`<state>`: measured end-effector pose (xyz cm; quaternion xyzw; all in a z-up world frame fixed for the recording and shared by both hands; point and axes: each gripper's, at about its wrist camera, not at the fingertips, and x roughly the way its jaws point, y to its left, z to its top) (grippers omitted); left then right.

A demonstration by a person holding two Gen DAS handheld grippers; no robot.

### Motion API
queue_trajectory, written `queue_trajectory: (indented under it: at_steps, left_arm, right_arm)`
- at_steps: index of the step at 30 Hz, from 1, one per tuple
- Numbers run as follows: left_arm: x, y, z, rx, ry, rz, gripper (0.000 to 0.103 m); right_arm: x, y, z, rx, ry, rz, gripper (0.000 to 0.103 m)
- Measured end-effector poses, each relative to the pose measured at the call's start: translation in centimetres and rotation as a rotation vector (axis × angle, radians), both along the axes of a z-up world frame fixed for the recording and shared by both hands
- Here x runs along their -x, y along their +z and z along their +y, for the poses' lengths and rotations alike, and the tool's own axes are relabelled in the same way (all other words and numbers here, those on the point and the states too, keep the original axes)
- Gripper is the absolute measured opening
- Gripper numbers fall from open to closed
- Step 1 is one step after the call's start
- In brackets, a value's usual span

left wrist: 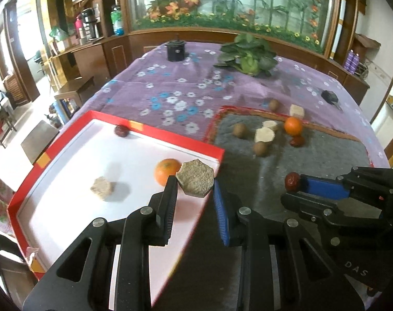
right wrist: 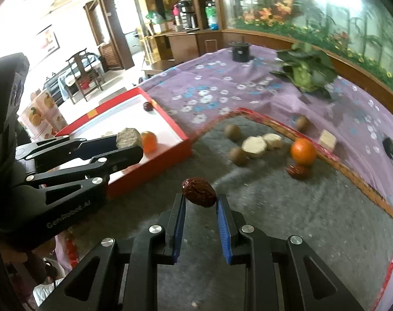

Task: Organize fruits
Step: 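Carry the cake into the tray and release with the left gripper while the right holds the date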

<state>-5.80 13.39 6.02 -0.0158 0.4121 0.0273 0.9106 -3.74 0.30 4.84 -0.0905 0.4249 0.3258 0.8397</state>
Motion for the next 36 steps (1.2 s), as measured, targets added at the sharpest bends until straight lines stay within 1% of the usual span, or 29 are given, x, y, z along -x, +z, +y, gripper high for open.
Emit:
queue_trajectory:
  at_steps: [8,18,24,29,36]
  left_arm:
    - [0.8,-0.1,3.5,-0.003,0.069,0.003,0.027]
    - [1.9,-0.7,8.3,0.026,0.168,0.018,0.027]
    - [2.1,-1.5,9.5,0.035,0.185,0.037,0.027]
    - [2.0,-2.0,9.7,0.039,0.194,0.048,0.027]
    - [1.9,-2.2,9.8,0.022,0.203,0.054,0.027]
  right_arm:
    - [0.3,0.3,3.9,0.011,0.078,-0.008,0.023]
    - [0.8,0.1,8.0,0.026,0.161,-0.004,0.023]
    - [1.2,-0.2,9.9,0.041,0.204,0.008,0.023]
    - [1.8,-0.9,11.6,0.066,0.250,0.021,0.023]
    - [1.9,-2.3,12.9,0.076,0.279,0.055,0.023]
